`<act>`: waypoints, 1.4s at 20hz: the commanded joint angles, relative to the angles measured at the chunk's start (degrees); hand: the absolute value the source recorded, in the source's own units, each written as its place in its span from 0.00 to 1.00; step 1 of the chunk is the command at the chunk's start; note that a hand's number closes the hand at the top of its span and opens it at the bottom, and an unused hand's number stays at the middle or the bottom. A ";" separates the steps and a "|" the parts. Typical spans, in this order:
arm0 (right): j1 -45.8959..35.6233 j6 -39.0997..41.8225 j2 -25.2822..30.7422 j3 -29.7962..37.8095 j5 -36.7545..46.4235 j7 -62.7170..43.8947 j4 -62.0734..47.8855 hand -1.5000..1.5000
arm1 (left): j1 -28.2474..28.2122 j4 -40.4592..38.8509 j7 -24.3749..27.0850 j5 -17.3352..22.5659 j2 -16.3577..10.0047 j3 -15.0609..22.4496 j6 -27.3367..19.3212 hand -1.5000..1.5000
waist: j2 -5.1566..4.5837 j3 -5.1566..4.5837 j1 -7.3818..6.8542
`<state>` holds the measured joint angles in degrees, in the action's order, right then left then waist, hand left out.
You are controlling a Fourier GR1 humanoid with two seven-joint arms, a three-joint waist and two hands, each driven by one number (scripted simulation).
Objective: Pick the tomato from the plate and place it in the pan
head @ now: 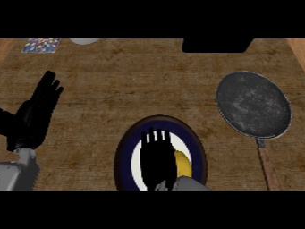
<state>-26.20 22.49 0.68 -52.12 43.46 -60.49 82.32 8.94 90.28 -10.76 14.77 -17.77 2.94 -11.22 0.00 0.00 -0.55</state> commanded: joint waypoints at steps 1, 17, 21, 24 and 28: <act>-0.91 -3.99 -0.65 0.90 -0.61 -2.73 -3.22 0.00 | 0.44 -0.46 0.12 -0.90 0.20 -1.15 0.95 0.50 | -0.02 0.00 0.17; -5.37 -17.61 -0.67 -2.93 -1.84 12.94 -20.89 1.00 | 4.61 -4.46 -0.99 -3.42 3.11 -3.91 3.25 0.50 | -0.10 0.01 0.15; -6.41 -18.06 -0.67 -4.46 -4.50 8.10 -14.51 1.00 | 1.55 -2.13 -0.66 -3.45 2.82 -5.10 4.70 0.50 | -0.03 0.01 0.04; -1.01 -21.29 -0.47 -3.67 2.25 11.07 -14.18 1.00 | 1.85 -1.54 -1.29 -5.05 3.94 -4.29 3.35 0.50 | 0.03 0.01 0.51; -5.18 -21.15 -0.66 1.24 1.03 5.06 -12.19 1.00 | 2.73 -2.63 -1.12 -6.07 5.20 -3.42 2.74 0.50 | -0.02 0.00 0.58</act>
<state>-30.82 3.05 0.30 -54.69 43.13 -53.91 70.41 10.71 89.70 -12.87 10.14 -13.79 -1.02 -7.95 0.17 -0.03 -0.24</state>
